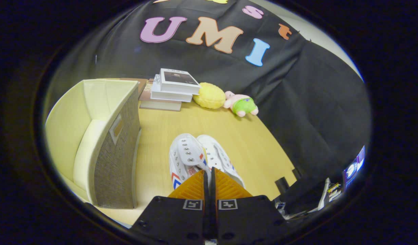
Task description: Open the storage box then place both shoes into the box .Put the left shoe in first, then the right shoe, with the right side of both shoes facing outward in a uniform manner.
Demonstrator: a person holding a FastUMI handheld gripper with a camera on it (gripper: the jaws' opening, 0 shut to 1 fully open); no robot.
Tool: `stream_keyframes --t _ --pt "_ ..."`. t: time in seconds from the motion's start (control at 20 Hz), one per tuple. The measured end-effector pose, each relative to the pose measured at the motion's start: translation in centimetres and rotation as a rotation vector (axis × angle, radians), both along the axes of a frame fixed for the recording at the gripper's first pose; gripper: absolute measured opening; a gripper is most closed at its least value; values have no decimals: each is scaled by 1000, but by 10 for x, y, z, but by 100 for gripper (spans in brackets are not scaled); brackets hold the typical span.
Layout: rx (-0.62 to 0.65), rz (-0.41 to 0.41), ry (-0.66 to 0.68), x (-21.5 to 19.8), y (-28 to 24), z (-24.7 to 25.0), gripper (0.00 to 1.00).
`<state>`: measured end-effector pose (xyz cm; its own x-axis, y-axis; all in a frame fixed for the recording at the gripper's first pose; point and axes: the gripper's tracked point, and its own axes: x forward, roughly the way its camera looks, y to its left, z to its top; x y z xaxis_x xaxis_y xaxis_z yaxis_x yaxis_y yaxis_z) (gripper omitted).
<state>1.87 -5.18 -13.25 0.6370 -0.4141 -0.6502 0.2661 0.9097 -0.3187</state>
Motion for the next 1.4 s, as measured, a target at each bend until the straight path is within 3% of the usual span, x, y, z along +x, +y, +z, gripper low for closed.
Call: stream_keyframes --t 0.2,0.45,0.75,1.4 --pt "7 -10 -110 5 3 54 3" --pt "2 40 -238 16 27 118 3" --pt "142 103 -332 33 87 156 3" --pt "290 226 -156 60 210 78 3"
